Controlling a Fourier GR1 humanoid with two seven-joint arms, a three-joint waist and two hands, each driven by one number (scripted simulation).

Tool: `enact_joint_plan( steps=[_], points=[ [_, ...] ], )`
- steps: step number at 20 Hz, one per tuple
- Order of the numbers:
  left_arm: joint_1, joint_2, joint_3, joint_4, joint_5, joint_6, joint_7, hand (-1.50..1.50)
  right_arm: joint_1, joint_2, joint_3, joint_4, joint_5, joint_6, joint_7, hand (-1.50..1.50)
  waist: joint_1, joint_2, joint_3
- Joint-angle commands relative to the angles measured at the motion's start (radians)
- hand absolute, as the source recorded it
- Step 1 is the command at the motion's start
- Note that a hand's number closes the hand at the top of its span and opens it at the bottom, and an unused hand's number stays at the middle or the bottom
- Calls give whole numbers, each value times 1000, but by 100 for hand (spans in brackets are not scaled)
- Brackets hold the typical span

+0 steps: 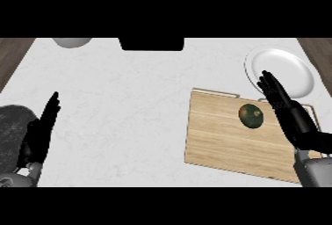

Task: Pick the squash from the tray and place it in the plate

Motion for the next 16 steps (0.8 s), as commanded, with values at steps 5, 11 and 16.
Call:
enact_joint_plan(
  steps=[5, 11, 16],
  points=[
    [-7, -86, 16, 3, 39, -110, -179, 0, -208, 148, -20, 74, -207, 20, 285, 150, 25, 19, 15],
    [36, -89, 32, 10, 112, -218, -218, 0, -124, 256, -43, 124, 115, -395, 27, -150, 18, 18, 17],
    [-52, -154, 70, 132, 74, -237, -216, 0, 14, 290, 33, 47, 207, -405, -123, -150, -4, 13, 17]
  ],
)
